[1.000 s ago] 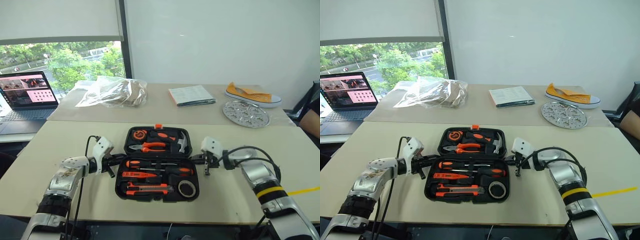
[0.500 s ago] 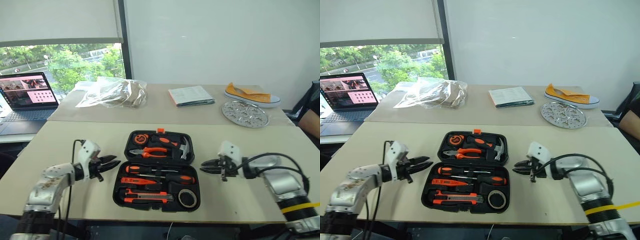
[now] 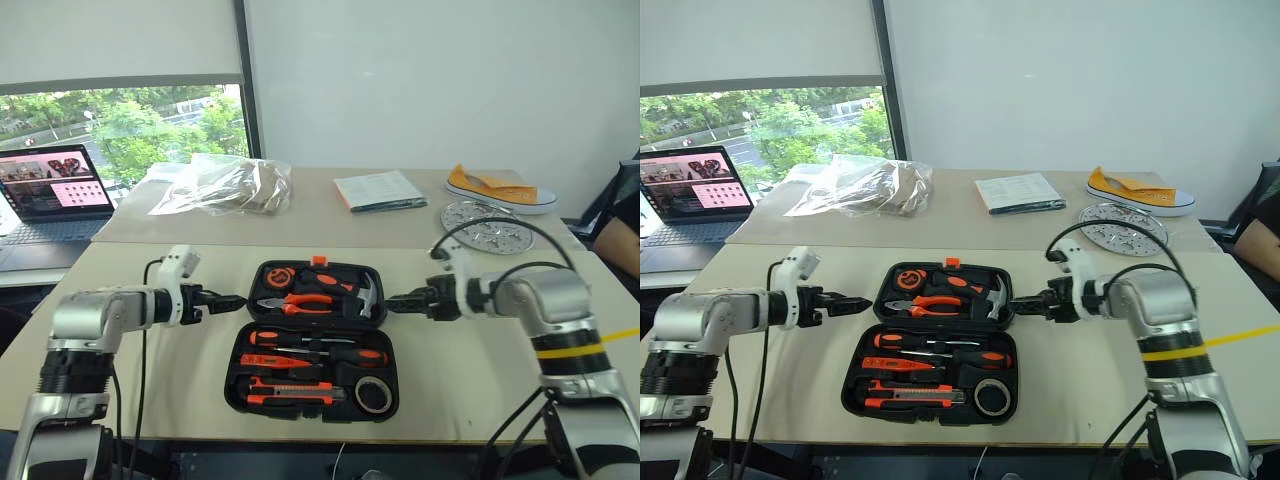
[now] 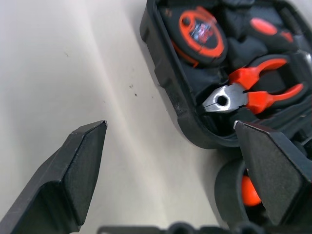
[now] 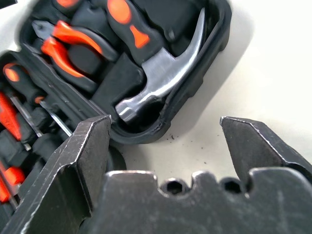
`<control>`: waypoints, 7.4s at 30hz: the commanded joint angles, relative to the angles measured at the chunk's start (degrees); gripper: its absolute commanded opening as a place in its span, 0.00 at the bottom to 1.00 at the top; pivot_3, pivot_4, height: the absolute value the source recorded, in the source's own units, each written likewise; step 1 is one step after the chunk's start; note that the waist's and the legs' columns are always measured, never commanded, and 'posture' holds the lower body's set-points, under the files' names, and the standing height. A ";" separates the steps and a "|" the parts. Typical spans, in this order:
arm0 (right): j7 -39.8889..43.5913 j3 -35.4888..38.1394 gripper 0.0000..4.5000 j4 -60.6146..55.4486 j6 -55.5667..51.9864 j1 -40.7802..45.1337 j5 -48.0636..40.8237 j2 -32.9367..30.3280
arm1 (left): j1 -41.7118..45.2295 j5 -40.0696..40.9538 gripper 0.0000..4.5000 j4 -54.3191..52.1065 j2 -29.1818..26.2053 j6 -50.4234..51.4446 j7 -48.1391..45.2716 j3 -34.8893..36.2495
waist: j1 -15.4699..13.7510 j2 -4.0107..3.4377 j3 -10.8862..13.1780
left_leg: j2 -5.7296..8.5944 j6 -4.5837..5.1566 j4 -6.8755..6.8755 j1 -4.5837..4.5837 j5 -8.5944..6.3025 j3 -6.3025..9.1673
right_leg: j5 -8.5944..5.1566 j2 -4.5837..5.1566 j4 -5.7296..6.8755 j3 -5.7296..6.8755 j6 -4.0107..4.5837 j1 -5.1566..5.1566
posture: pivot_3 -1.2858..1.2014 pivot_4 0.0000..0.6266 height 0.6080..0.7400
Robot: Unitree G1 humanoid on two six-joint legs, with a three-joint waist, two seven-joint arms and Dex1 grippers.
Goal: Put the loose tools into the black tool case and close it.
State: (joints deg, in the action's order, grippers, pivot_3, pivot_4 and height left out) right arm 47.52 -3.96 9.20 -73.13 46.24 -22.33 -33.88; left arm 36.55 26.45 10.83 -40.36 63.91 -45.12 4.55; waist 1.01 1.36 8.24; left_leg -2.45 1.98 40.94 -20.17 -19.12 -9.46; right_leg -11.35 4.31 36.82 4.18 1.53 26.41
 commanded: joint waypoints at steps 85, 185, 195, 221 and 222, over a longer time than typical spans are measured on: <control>8.46 -11.55 0.00 -25.32 70.78 -43.84 11.80 -14.63 | -5.32 -15.04 0.01 21.78 2.01 -72.49 -24.96 -7.94 | -0.05 0.50 -0.19 | -0.29 -0.30 -0.80 0.87 0.27 -0.29 | -0.17 -0.30 -0.64 -0.43 -0.06 -0.34 | 0.52 0.24 1.00; -1.52 -8.31 0.00 -25.85 72.76 -46.23 9.88 6.20 | -5.53 -15.19 0.01 3.81 7.14 -52.83 -23.08 -16.19 | -0.17 0.45 -0.38 | -0.26 -0.07 -0.70 1.41 0.13 0.02 | -0.25 -0.11 -0.67 -0.30 -0.21 -1.19 | 0.52 0.24 1.00; -0.45 -8.24 0.00 -29.45 70.61 -44.62 7.81 6.71 | -6.28 -15.06 0.01 2.15 7.07 -52.15 -22.94 -16.57 | -0.11 0.44 -0.38 | -0.26 0.24 -0.88 1.42 -0.04 0.02 | -0.26 -0.11 -0.66 -0.34 -0.20 -1.19 | 0.52 0.24 1.00; 0.49 -10.07 0.00 -29.09 64.45 -45.43 9.94 3.04 | -6.09 -15.05 0.01 1.22 7.18 -50.66 -22.87 -17.45 | -0.31 0.41 -0.36 | -0.19 0.34 -1.13 1.63 -0.10 0.03 | -0.34 -0.01 -0.82 -0.33 -0.22 -1.22 | 0.52 0.24 1.00; 0.29 -10.49 0.00 -28.46 64.73 -45.00 10.58 3.49 | -6.09 -15.07 0.01 1.31 7.15 -50.71 -22.92 -17.46 | -0.32 0.41 -0.36 | -0.18 0.33 -1.14 1.62 -0.10 0.03 | -0.34 -0.01 -0.82 -0.33 -0.22 -1.21 | 0.52 0.24 1.00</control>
State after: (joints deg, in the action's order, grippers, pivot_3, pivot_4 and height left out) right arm 48.30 -13.93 -18.99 -9.30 0.04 -12.49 -30.86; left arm 32.14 13.38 10.53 -32.94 11.43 -68.09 -11.17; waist 0.69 1.77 7.88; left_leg -2.63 2.31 39.80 -18.55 -19.22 -9.43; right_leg -11.69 4.30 35.99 3.85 1.31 25.19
